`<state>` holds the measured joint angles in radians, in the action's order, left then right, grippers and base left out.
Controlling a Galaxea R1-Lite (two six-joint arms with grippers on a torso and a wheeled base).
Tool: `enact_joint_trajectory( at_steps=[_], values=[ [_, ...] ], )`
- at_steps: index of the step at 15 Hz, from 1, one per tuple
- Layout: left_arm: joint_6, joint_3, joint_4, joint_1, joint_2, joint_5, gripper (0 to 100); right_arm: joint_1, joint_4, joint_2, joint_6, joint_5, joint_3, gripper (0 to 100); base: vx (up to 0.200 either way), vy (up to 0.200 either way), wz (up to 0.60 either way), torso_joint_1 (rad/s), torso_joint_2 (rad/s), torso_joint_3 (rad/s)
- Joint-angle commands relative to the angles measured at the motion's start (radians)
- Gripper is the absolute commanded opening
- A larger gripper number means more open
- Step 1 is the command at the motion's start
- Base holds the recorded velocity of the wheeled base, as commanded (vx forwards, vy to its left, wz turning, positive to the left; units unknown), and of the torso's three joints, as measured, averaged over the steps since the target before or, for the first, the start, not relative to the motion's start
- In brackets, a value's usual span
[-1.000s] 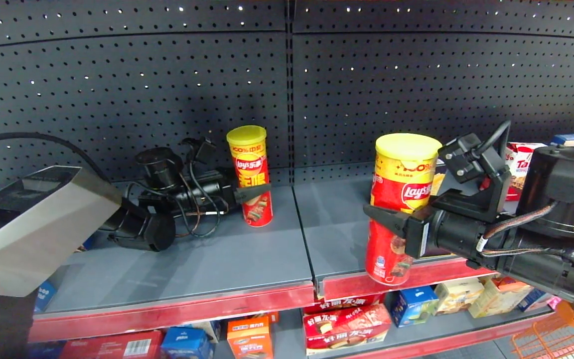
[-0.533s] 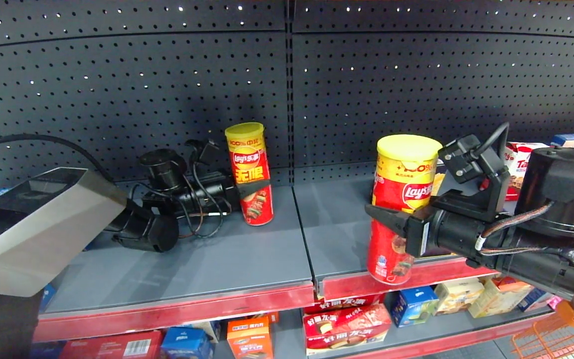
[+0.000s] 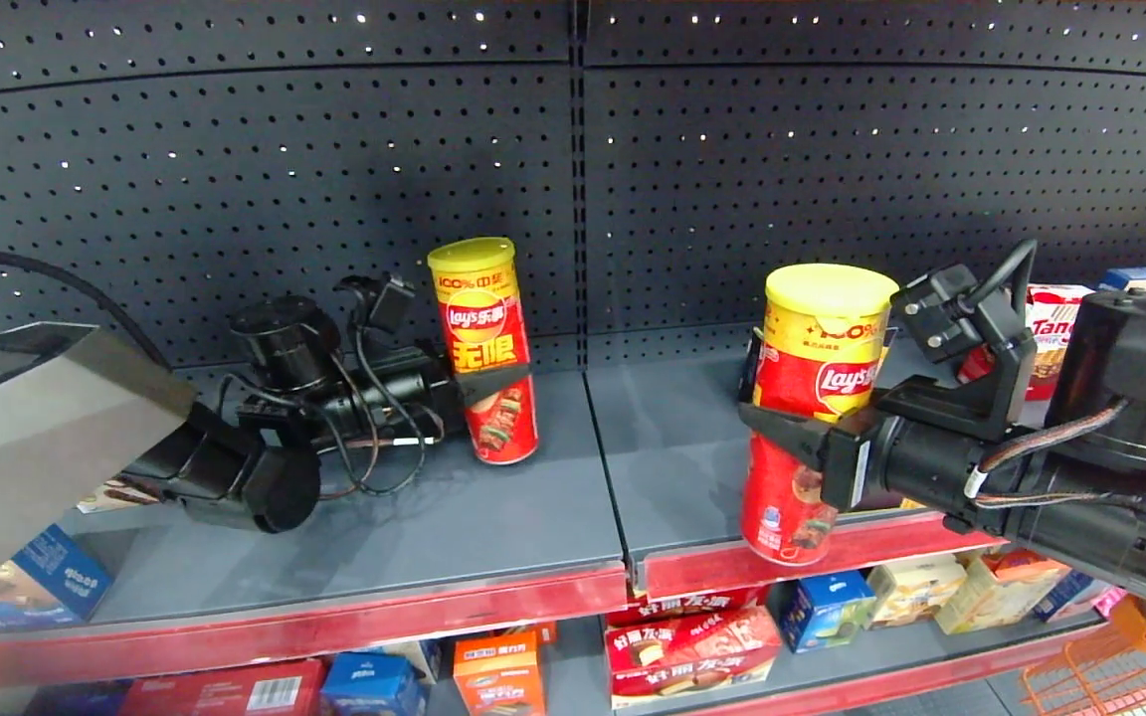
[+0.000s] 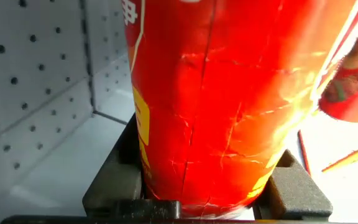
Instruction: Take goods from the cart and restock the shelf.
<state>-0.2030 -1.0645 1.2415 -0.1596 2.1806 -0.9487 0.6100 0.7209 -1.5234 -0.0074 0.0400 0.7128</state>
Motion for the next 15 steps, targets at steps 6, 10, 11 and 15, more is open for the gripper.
enact_joint_trajectory(
  at_steps=[6,10,11,15],
  values=[
    [0.0,0.386,0.233,-0.034,-0.179,0.01,0,0.002,0.0,0.025,-0.002,-0.002,-0.003,0,0.0,0.0,0.0,0.0,0.0,0.0],
    [0.004,0.419,0.239,-0.035,-0.211,0.01,0,0.001,0.0,0.031,-0.002,-0.002,-0.01,0,0.0,0.0,0.0,0.0,0.0,0.0],
    [0.005,0.42,0.239,-0.034,-0.209,0.01,0,0.002,-0.001,0.029,-0.002,-0.002,-0.009,0,0.0,0.0,0.0,0.0,0.0,0.0],
    [0.005,0.442,0.239,-0.032,-0.208,0.01,0,0.002,-0.001,0.023,-0.002,-0.002,-0.003,0,0.0,0.0,0.0,0.0,0.0,0.0]
  ],
)
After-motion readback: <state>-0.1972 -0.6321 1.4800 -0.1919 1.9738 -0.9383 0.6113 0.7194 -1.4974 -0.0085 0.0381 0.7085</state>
